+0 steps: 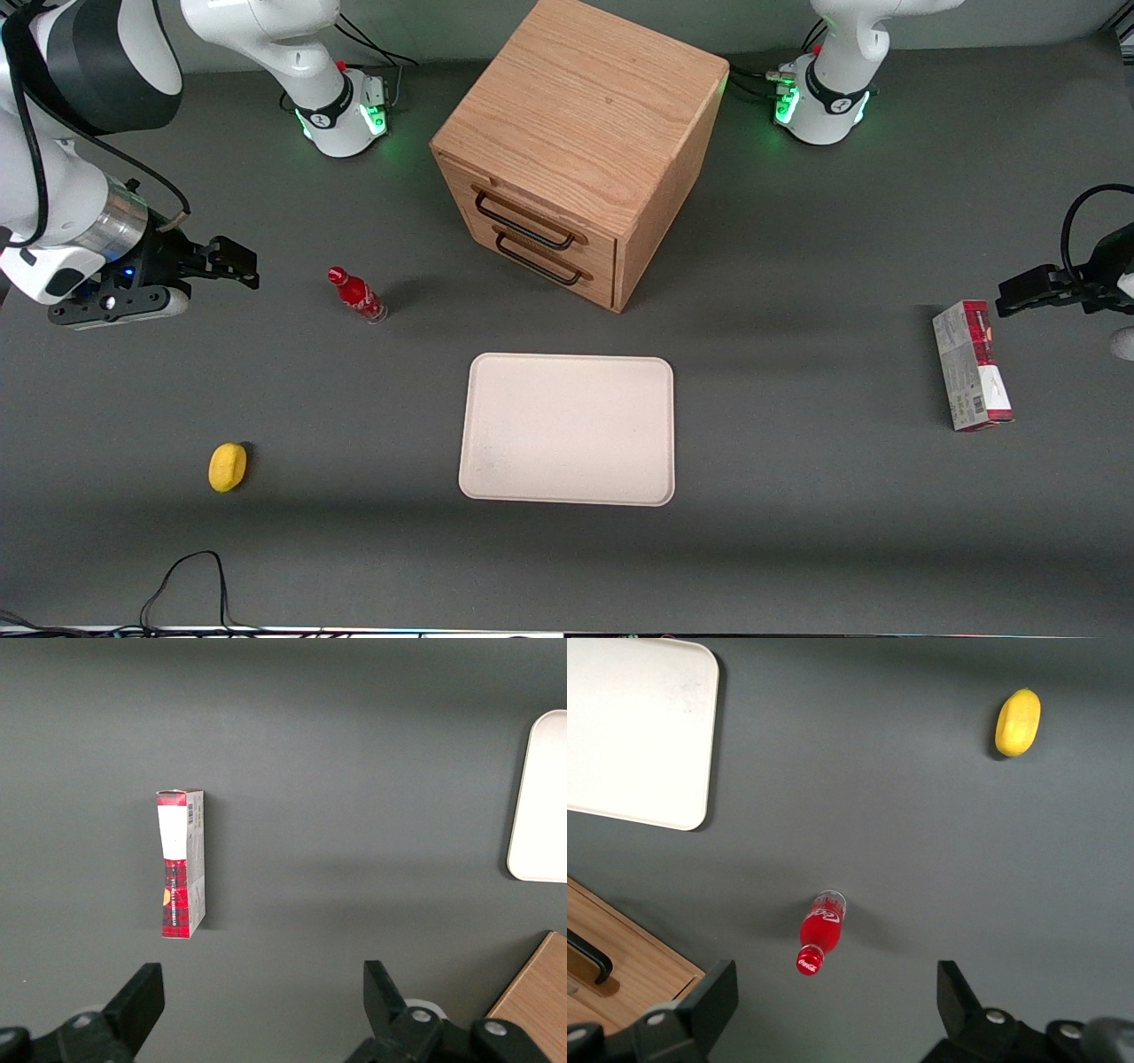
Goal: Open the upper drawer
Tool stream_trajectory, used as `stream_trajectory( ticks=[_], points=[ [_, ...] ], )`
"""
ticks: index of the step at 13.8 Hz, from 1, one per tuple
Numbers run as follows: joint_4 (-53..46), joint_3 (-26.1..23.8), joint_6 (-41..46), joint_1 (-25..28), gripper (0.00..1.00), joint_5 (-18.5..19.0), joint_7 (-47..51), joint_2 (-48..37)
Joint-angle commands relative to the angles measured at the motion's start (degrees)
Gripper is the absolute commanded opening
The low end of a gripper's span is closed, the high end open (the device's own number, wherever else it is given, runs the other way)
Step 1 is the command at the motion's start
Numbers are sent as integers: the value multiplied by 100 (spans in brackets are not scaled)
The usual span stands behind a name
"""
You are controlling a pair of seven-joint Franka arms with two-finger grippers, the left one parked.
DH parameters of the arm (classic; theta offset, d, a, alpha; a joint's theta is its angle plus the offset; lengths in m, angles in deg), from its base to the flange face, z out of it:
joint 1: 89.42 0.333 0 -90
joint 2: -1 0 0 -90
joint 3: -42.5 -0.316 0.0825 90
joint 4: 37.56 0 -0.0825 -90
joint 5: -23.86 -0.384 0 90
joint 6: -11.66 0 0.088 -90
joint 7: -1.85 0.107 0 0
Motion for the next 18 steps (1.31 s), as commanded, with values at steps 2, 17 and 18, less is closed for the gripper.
stream_trajectory(
  ticks=[2, 17, 18],
  points=[
    [-310, 20, 117, 690, 100, 86, 207, 331],
    [-1453, -595, 416, 1853, 100, -1257, -1848, 2001],
    [-1418, -604, 416, 1853, 100, -1476, -1988, 2054]
  ],
)
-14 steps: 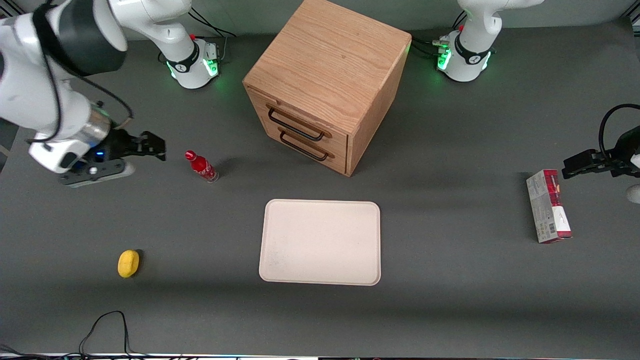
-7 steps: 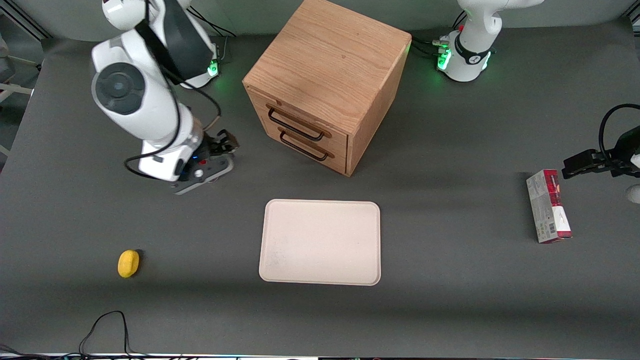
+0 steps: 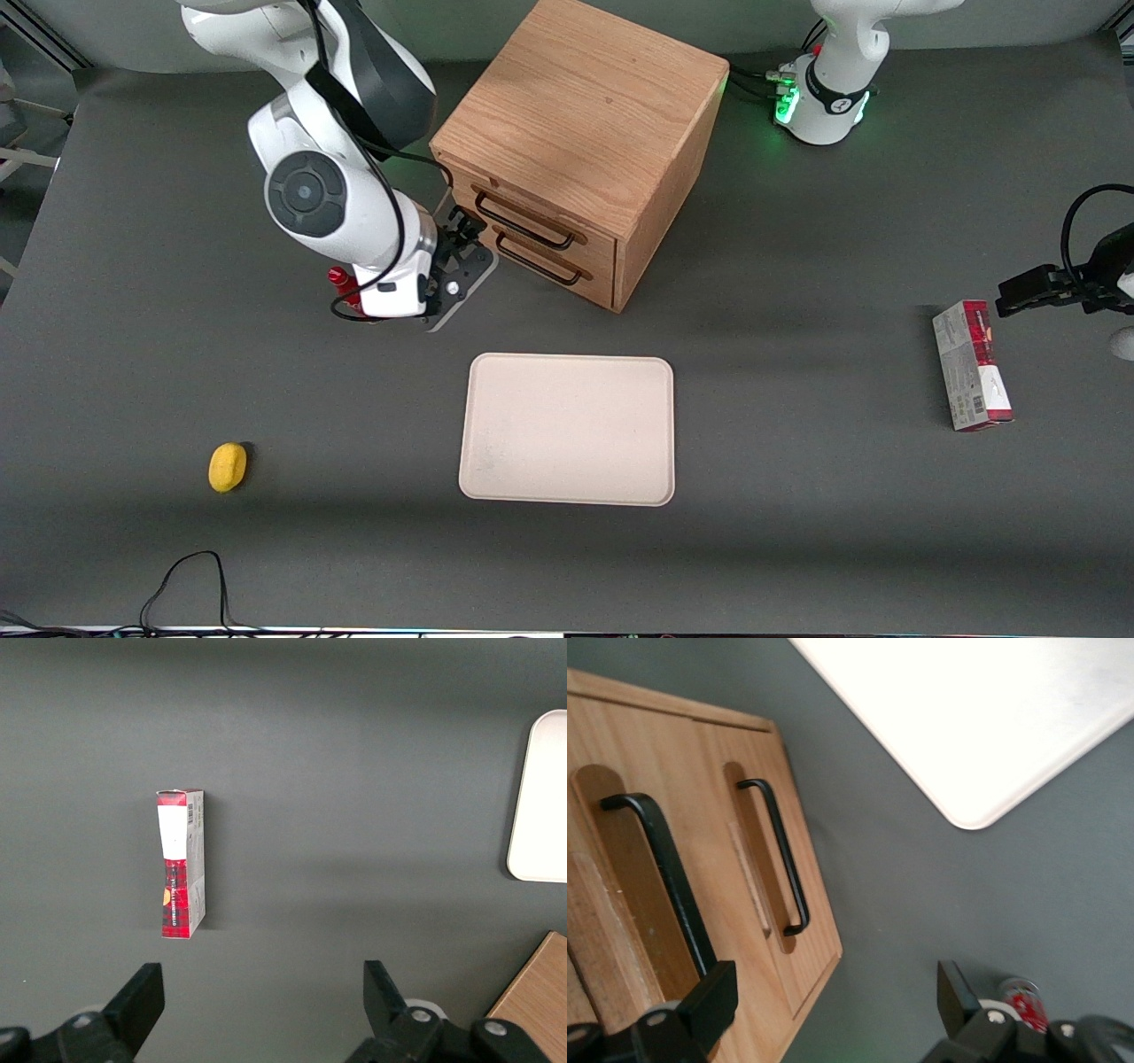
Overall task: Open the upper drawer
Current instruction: 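Move the right gripper to the upper drawer's black handle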
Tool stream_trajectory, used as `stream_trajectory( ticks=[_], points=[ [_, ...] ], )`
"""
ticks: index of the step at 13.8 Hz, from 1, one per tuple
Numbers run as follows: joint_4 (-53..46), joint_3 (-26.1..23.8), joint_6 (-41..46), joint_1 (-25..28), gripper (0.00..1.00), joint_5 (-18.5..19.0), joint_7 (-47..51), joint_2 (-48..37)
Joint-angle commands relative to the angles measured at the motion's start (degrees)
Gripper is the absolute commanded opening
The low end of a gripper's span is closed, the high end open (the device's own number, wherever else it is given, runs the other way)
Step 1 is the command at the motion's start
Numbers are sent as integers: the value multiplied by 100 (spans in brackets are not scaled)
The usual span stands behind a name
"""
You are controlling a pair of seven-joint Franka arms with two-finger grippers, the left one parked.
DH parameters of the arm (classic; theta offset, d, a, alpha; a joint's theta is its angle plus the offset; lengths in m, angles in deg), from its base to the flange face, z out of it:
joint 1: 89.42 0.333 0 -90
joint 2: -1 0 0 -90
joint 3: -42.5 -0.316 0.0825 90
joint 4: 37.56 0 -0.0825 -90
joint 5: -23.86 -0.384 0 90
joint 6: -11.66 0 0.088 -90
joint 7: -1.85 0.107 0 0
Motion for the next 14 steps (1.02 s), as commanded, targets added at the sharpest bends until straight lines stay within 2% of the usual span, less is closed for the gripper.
stream_trajectory(
  ticks=[1, 3, 7, 14],
  points=[
    [-132, 11, 146, 59, 100, -536, -455, 253],
    [-123, 11, 155, 339, 100, -582, -833, 324],
    [-62, 11, 172, 550, 100, -591, -870, 403],
    [-44, 64, 164, 525, 100, -573, -887, 553]
  ],
)
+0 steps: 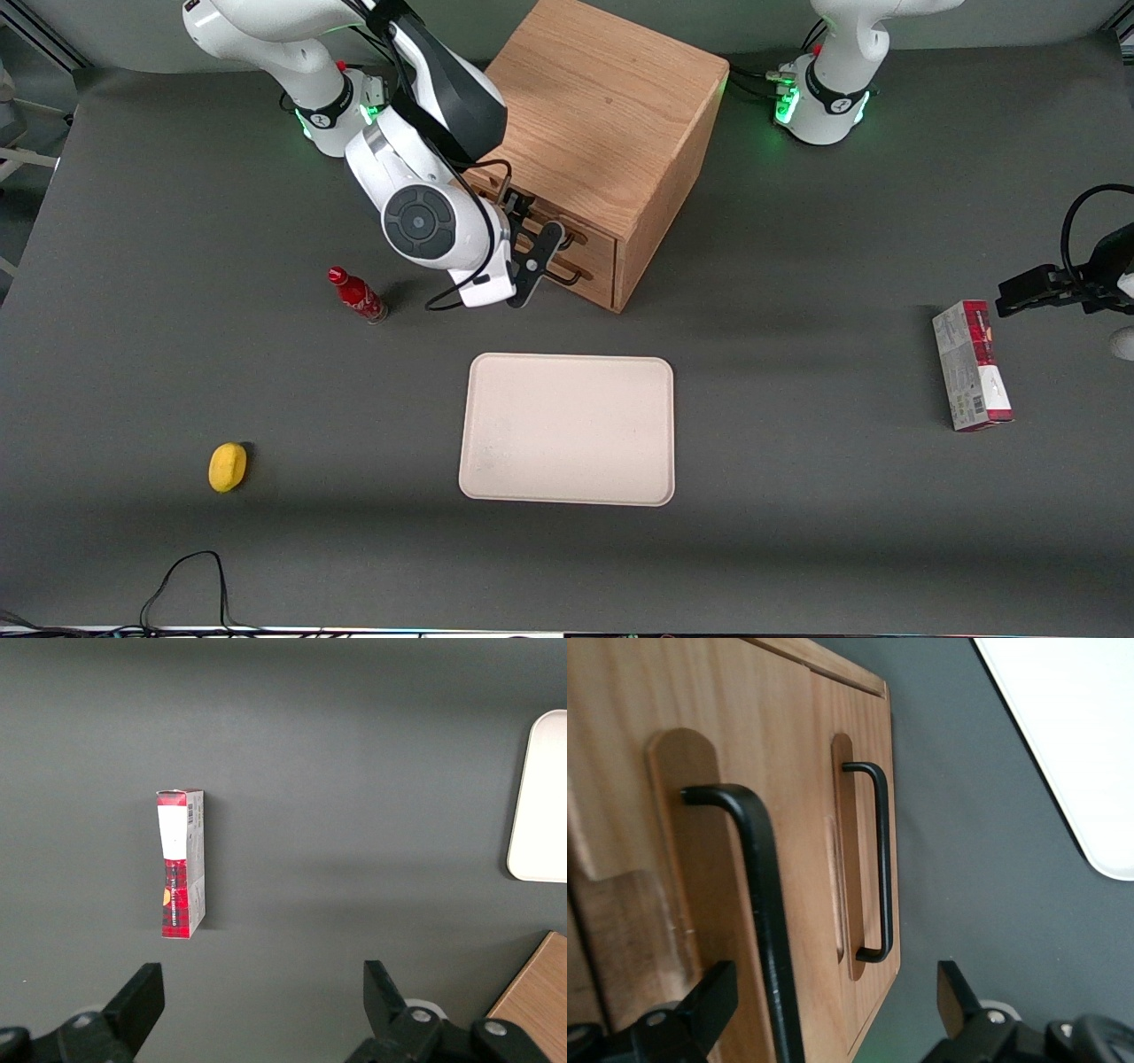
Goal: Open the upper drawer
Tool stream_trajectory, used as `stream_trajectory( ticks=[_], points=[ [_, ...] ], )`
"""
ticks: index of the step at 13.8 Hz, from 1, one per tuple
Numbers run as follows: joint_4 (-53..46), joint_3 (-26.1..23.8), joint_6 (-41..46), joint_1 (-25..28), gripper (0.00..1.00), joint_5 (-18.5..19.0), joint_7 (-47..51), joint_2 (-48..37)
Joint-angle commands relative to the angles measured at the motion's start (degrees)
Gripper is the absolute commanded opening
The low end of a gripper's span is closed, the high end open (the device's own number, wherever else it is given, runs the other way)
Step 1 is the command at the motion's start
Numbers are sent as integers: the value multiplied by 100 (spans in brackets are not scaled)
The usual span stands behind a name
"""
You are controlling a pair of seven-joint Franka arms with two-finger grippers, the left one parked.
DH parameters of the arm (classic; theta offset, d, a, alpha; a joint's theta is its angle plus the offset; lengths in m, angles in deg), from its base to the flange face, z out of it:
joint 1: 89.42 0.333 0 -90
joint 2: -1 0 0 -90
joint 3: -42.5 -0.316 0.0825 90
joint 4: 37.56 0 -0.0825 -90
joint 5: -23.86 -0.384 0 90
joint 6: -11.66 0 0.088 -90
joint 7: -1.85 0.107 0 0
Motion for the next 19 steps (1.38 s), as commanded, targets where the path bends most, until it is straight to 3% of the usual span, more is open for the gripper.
stream_trajectory(
  ticks=[1, 19],
  points=[
    [-47, 65, 72, -32, 100, -112, -164, 53],
    [-451, 250, -94, -489, 100, -59, -181, 466]
  ],
)
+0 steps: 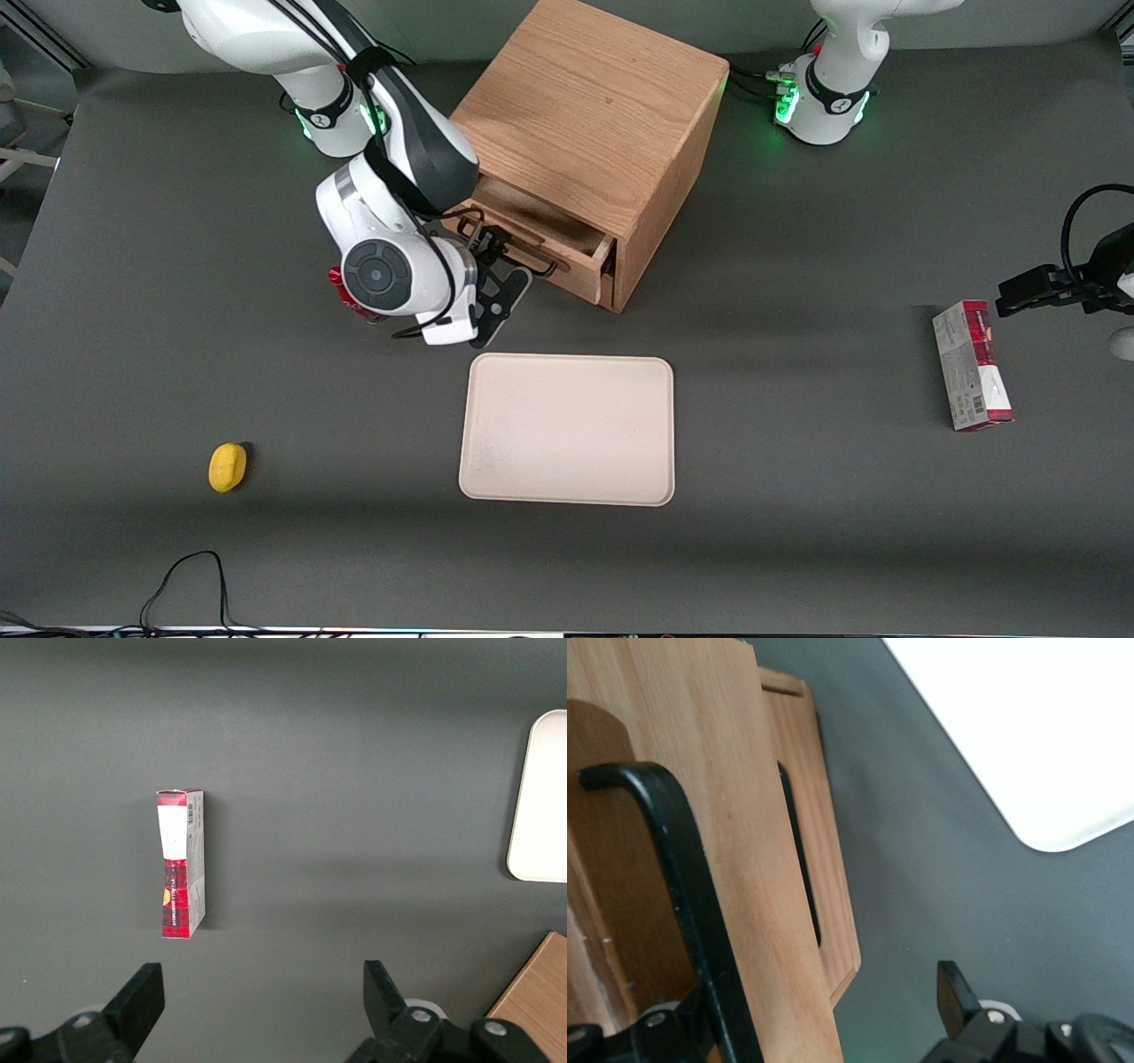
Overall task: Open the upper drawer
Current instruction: 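Pull the handle with the right gripper, sliding the drawer outward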
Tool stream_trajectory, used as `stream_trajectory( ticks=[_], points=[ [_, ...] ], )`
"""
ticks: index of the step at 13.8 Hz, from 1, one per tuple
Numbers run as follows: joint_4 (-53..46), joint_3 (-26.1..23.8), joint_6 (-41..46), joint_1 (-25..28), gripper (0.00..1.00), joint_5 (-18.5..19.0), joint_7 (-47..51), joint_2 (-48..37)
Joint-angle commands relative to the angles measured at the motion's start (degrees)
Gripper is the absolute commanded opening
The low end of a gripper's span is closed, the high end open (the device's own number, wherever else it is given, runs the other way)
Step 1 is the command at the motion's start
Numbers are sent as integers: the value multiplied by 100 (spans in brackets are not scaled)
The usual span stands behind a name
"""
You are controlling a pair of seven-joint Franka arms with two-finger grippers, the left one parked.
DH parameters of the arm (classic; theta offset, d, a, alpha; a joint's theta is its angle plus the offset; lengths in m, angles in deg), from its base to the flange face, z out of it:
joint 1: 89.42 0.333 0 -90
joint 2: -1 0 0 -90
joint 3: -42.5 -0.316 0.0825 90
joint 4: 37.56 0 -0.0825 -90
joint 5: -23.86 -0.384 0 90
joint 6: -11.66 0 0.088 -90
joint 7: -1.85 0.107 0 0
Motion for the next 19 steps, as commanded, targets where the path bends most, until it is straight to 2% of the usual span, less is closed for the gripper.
stream_trajectory(
  ticks=[1, 19],
  points=[
    [-408, 18, 33, -164, 100, -59, -161, 224],
    [-1138, 212, -89, -666, 100, -59, -169, 646]
  ],
)
